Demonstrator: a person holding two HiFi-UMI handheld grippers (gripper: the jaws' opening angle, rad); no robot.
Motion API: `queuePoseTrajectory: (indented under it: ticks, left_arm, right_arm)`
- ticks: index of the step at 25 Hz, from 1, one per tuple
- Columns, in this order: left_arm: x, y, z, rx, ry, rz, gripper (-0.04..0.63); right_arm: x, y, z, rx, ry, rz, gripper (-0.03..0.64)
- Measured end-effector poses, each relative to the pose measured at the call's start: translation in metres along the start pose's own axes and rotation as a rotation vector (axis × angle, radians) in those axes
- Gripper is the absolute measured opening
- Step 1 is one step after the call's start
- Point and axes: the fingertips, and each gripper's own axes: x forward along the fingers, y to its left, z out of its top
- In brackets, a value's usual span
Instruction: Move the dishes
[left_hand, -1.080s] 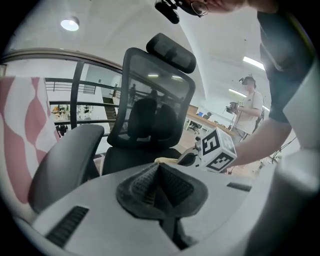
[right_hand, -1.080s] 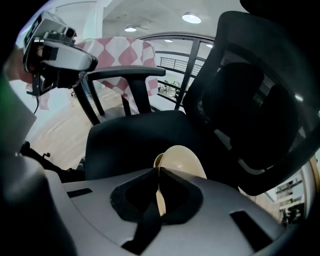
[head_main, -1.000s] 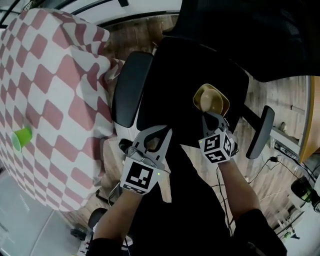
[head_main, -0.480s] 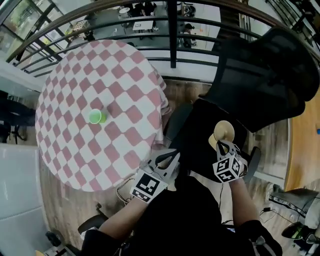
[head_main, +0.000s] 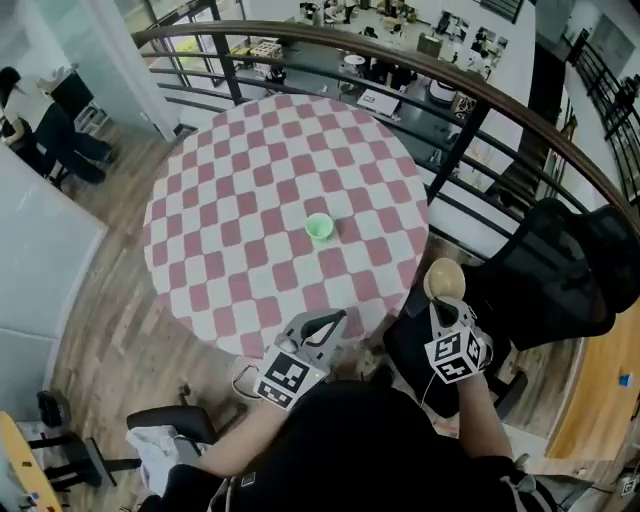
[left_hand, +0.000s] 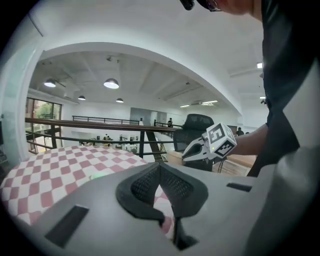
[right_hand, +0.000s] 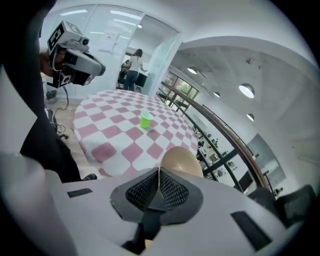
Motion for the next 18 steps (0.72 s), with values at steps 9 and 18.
queuePoseTrajectory:
  ticks: [9,18]
  left_arm:
    - [-0.099,0.095,-0.006,-0.047,-0.016,0.195,0.0]
    - [-0.122,0.146,0.005,-0.158,-0.05,0.342,0.0]
  right_arm:
    - [0.027,0.072,0.147,-0.097,-0.143,0.15,0.025]
    - [0.053,0.062,0.222,-0.286,-0.177,0.212,0.025]
